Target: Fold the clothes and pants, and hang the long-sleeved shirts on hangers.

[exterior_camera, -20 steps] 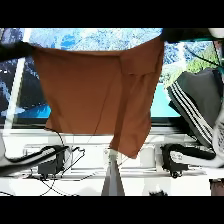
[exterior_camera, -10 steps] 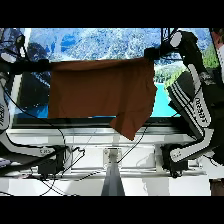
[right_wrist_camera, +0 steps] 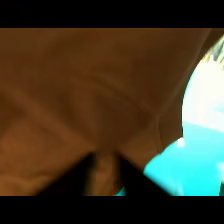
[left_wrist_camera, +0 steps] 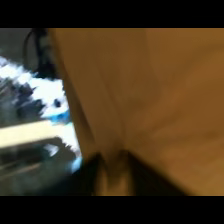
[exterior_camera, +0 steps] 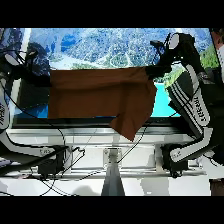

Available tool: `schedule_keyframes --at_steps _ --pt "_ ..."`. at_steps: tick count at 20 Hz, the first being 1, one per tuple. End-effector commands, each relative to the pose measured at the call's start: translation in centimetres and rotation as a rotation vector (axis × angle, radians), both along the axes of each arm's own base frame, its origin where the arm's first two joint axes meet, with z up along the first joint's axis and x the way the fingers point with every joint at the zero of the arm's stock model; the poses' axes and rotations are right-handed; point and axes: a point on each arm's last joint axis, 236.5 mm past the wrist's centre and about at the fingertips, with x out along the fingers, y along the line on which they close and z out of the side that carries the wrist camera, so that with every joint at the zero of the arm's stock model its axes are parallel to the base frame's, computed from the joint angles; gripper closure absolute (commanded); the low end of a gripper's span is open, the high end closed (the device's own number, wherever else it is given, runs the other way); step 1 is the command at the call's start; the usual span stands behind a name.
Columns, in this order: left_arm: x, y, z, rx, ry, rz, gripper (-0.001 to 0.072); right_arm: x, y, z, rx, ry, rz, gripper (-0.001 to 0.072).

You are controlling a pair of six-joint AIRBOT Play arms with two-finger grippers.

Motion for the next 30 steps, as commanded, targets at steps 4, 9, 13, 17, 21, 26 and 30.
schedule_keyframes --at_steps 4,9,13,17,21,26,30 --pt "-2.1 0.3 1.6 0.017 0.067 0.027 0.0170 -1.6 -1.4 0.7 -0.052 0.036 0.012 0.0145" --pt "-1.8 3.0 8.6 0.070 -0.122 0.102 0.0244 -6.2 -2.5 4.3 -0.053 -0.016 0.012 0.0202" --pt "-3.2 5.0 14.2 0.045 -0.258 0.218 0.0244 -14.4 -4.6 3.9 -0.043 -0.047 -0.040 0.0204" --pt "-6.8 4.7 15.9 -0.017 -0.190 0.292 0.0244 -20.3 -2.1 -0.6 0.107 -0.078 -0.388 0.0395" --pt "-8.3 3.8 15.1 -0.057 -0.109 0.322 0.0244 -22.7 2.3 -4.5 0.304 0.017 -0.534 0.0310" --pt "-10.1 1.0 10.4 -0.168 -0.018 0.351 0.0244 -25.0 3.5 -7.5 0.328 0.153 -0.593 0.0311" --pt "-13.3 0.3 5.7 -0.208 0.097 0.398 0.0244 -23.7 5.0 -8.2 0.421 0.126 -0.642 0.0323"
